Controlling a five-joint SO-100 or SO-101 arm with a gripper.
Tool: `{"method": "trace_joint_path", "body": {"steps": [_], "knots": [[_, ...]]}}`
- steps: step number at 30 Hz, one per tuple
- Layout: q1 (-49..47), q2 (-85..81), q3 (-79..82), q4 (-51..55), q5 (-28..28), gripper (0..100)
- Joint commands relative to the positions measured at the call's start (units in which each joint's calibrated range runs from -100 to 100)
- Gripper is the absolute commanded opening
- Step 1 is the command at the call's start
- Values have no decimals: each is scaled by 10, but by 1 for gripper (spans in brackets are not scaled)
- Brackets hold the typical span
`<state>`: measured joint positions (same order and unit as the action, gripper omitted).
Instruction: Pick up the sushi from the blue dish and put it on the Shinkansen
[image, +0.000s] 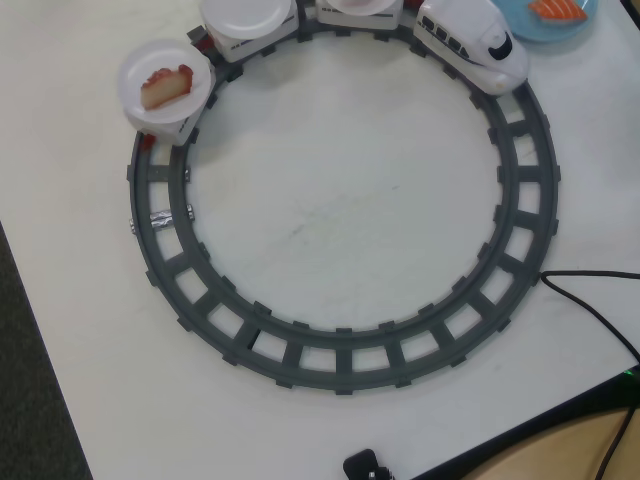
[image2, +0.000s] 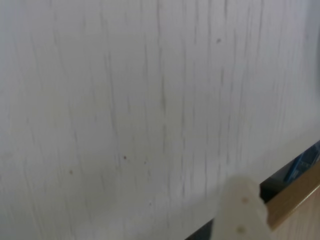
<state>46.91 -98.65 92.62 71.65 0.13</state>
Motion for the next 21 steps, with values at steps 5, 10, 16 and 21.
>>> {"method": "trace_joint_path", "body": {"steps": [5,10,16,21], "knots": [[-3,-2,0,21,2,34],[-3,-2,0,21,2,34],[-5,-2,0,21,3,34],[-6,-2,0,21,3,34]]}}
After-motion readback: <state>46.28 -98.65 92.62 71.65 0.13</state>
